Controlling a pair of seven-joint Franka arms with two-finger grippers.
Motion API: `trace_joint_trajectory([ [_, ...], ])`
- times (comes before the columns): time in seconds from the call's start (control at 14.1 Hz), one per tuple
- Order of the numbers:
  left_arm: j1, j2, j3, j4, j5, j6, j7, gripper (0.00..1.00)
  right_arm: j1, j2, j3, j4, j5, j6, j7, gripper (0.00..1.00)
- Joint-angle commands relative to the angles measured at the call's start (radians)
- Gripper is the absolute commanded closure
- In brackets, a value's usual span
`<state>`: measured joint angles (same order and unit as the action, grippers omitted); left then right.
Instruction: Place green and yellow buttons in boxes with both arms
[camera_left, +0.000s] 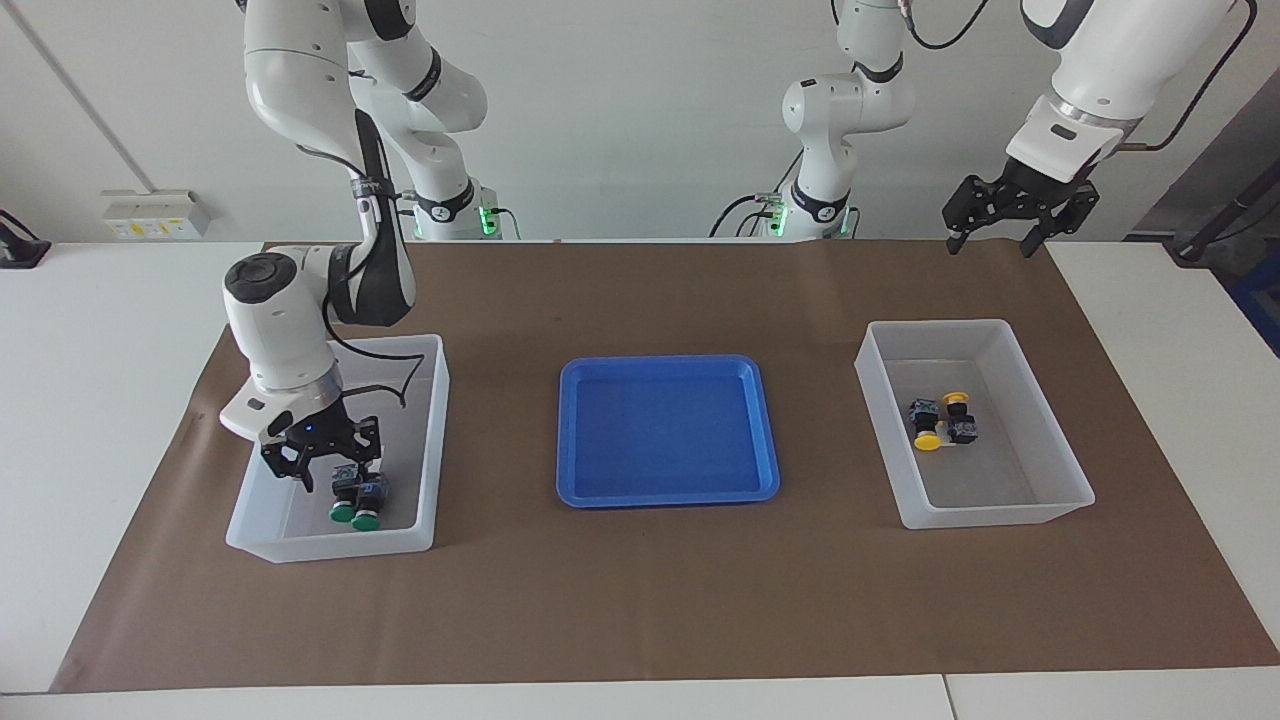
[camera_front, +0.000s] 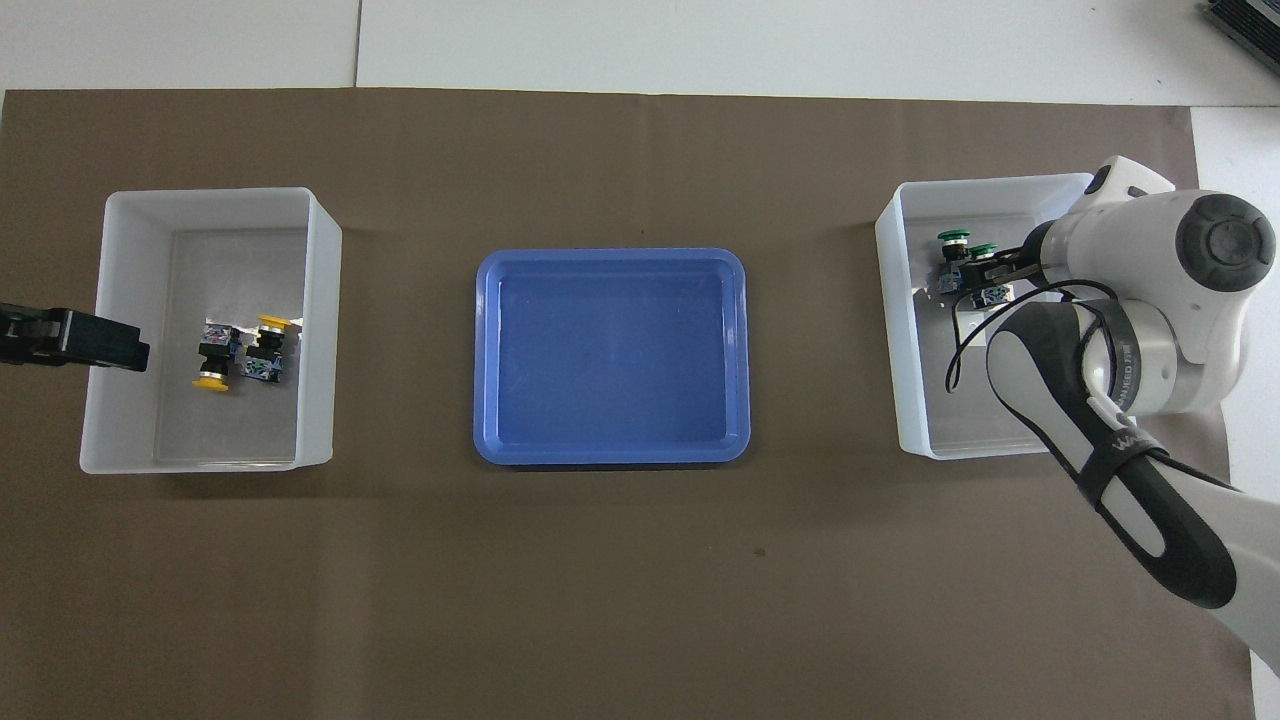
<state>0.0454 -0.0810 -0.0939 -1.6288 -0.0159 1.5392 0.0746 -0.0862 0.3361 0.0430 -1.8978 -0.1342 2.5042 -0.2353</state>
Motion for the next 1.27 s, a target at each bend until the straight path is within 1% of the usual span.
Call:
trace_joint_trajectory([
  [0.0,0.005,-0.033,0.000,-0.034,-0.004,0.001,-0.006,0.00,-0.001,-0.054,0.008,0.011,0.028,-0.025,-0.012,0.00],
  [0.14,0.005,-0.033,0.000,-0.034,-0.004,0.002,-0.006,0.00,0.000,-0.104,0.009,0.035,0.028,-0.111,0.052,0.00],
  [0.35,0.005,-0.033,0.000,-0.034,-0.006,0.002,-0.006,0.00,0.000,-0.196,0.031,0.068,0.027,-0.290,0.244,0.00],
  [0.49,0.005,-0.031,0.000,-0.034,-0.004,0.002,-0.006,0.00,0.020,-0.250,0.043,0.100,0.028,-0.407,0.316,0.00],
  [0.64,0.005,-0.033,0.000,-0.034,-0.004,0.001,-0.006,0.00,0.026,-0.278,0.044,0.159,0.028,-0.540,0.379,0.00],
  [0.78,0.005,-0.033,0.000,-0.036,-0.004,0.001,-0.006,0.00,0.028,-0.287,0.054,0.248,0.030,-0.704,0.389,0.00],
  [0.85,0.005,-0.033,0.000,-0.036,-0.004,0.002,-0.006,0.00,0.026,-0.298,0.055,0.270,0.036,-0.762,0.390,0.00],
  [0.92,0.005,-0.033,0.000,-0.034,-0.004,0.001,-0.006,0.00,0.022,-0.321,0.055,0.272,0.051,-0.796,0.390,0.00],
  [1.06,0.005,-0.031,0.000,-0.036,-0.004,0.001,-0.006,0.00,0.011,-0.336,0.049,0.273,0.080,-0.864,0.387,0.00],
  [1.2,0.005,-0.033,0.000,-0.034,-0.004,0.001,-0.006,0.00,0.013,-0.350,0.048,0.261,0.091,-0.896,0.390,0.00],
])
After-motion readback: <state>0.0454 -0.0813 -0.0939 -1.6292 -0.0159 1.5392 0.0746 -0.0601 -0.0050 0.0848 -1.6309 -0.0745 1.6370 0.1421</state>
